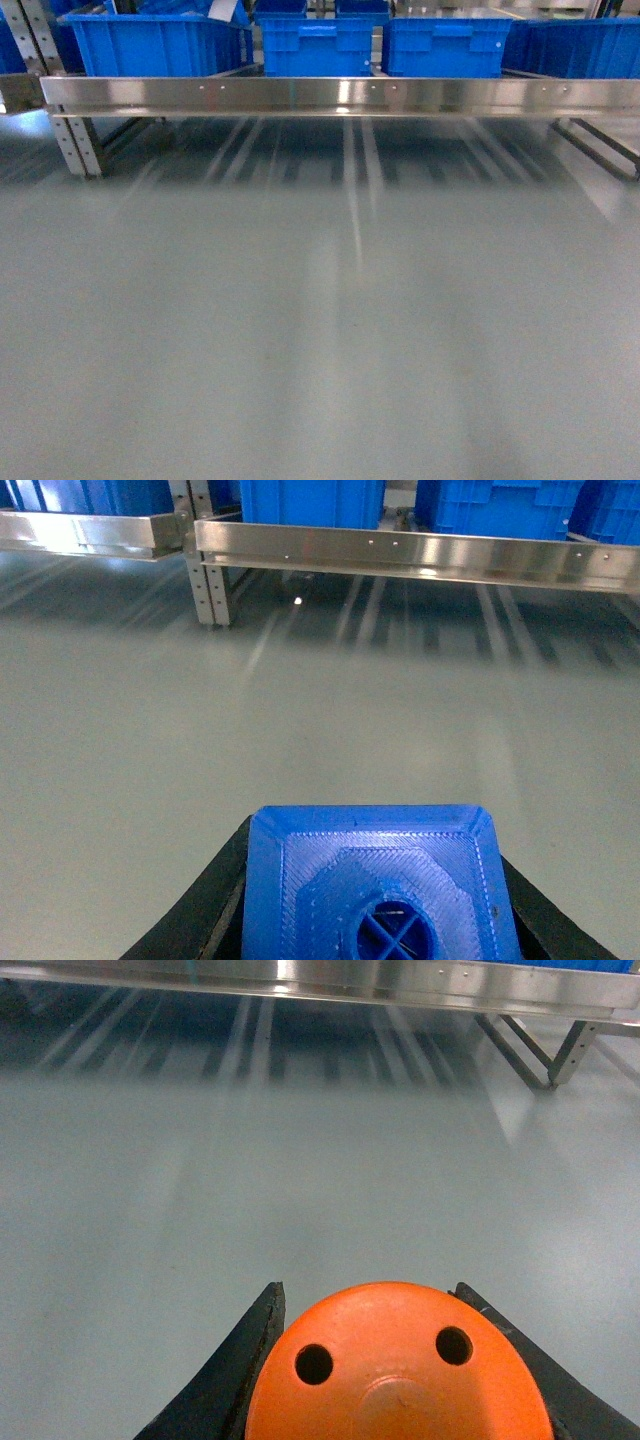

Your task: Sort blue parts and orange caps into right shelf containers

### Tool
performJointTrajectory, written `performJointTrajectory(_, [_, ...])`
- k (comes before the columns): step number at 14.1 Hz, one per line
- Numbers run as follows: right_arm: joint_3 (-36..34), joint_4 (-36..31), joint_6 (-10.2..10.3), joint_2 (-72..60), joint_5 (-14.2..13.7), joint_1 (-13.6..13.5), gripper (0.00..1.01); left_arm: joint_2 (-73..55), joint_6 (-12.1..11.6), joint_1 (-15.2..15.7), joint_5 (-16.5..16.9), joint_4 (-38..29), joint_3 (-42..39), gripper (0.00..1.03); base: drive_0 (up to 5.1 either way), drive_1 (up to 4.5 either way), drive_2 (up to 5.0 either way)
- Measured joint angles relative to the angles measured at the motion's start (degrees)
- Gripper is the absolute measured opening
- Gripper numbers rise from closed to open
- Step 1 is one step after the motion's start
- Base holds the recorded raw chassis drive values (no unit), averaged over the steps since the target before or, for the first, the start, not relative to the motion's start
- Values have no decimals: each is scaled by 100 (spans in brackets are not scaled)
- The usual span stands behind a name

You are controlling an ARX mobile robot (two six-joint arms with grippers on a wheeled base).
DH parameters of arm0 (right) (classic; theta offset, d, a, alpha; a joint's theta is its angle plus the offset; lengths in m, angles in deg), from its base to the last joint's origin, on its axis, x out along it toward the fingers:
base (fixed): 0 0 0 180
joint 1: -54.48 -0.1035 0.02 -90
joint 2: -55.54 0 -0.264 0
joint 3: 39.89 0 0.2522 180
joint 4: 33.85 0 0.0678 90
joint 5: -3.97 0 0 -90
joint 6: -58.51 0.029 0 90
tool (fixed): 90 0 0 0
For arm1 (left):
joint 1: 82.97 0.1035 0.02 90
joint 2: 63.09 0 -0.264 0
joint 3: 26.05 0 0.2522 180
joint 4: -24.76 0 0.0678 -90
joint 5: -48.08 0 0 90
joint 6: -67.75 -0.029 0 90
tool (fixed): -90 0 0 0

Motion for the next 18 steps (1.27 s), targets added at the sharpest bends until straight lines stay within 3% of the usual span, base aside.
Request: performJointTrajectory(18, [0, -2, 2, 0, 0, 2, 43, 17, 0, 11, -13, -11, 2, 45, 309, 136, -465])
